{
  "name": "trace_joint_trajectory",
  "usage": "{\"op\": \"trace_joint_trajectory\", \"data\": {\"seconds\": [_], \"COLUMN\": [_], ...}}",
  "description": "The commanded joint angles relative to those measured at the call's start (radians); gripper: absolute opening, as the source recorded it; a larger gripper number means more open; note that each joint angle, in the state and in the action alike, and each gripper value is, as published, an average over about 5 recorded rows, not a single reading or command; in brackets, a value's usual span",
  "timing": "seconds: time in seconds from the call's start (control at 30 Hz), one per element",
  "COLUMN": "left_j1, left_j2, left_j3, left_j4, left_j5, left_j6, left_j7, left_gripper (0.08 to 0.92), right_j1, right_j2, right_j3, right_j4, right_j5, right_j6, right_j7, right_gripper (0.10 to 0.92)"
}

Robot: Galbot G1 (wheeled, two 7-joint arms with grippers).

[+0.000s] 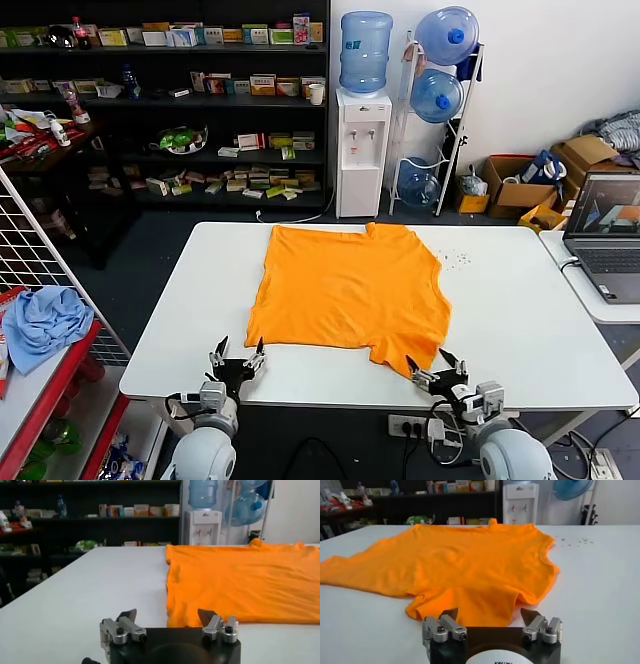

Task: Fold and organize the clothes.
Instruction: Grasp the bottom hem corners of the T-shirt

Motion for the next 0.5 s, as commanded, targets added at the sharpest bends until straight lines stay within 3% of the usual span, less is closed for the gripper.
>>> {"op": "trace_joint_trajectory", "data": {"seconds": [0.03, 0.5], "left_j1": [-0.023, -0.004], "left_j2": [-0.006, 0.006], "left_j3": [0.001, 0.001], "left_j4": [0.050, 0.028], "left_j5": [-0.028, -0.024], "left_j6": [0.025, 0.002], "left_j7": [-0.002, 0.019], "left_gripper": [0.793, 0.403], "right_j1": [0.016, 0.006], "right_j2": [0.008, 0.020], "right_j3": [-0.006, -0.005], "right_j4": [-0.014, -0.006], "right_j5": [-0.002, -0.006], "right_j6": [0.000, 0.006], "right_j7": [0.000, 0.010], "right_gripper": [0.715, 0.316]}}
